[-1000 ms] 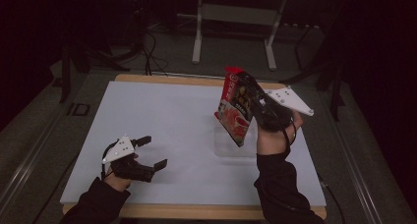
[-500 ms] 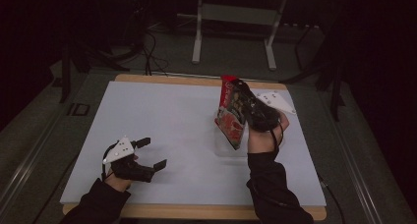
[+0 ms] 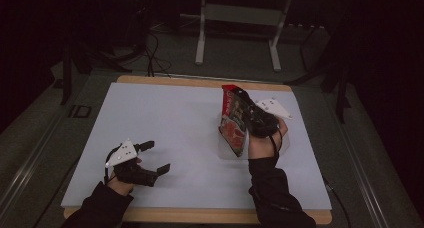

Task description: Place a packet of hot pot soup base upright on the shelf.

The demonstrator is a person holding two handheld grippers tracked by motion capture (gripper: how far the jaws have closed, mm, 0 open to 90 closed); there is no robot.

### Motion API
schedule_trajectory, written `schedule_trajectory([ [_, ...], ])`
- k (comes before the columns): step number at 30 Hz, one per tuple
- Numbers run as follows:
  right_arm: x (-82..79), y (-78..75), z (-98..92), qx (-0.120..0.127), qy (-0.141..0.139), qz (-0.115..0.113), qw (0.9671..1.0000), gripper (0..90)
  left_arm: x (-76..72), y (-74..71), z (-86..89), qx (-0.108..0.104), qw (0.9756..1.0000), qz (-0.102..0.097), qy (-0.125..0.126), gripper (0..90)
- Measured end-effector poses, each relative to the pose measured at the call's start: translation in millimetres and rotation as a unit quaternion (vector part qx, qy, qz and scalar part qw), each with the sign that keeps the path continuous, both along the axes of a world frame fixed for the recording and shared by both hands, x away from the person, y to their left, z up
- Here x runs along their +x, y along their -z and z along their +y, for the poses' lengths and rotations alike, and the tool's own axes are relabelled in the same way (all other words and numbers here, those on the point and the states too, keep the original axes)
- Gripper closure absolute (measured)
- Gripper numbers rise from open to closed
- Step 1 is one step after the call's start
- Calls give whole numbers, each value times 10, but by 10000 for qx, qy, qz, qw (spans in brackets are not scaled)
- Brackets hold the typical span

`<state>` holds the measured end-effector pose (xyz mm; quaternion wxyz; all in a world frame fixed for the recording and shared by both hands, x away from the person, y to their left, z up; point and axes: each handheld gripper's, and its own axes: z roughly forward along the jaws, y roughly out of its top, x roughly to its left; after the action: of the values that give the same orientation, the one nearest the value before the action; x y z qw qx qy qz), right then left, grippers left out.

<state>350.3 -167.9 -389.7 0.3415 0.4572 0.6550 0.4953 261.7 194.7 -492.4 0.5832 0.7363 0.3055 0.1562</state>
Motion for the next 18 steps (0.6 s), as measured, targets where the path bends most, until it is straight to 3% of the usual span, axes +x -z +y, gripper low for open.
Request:
schedule_trajectory([
  [4,1,66,-23,37,-41,107,9999,745,-1,1,4,-14,10000,0,11,14],
  [18,-172,139,-97,16,-226,40,9997,742,-1,8,-9,24,9999,39,114,14],
])
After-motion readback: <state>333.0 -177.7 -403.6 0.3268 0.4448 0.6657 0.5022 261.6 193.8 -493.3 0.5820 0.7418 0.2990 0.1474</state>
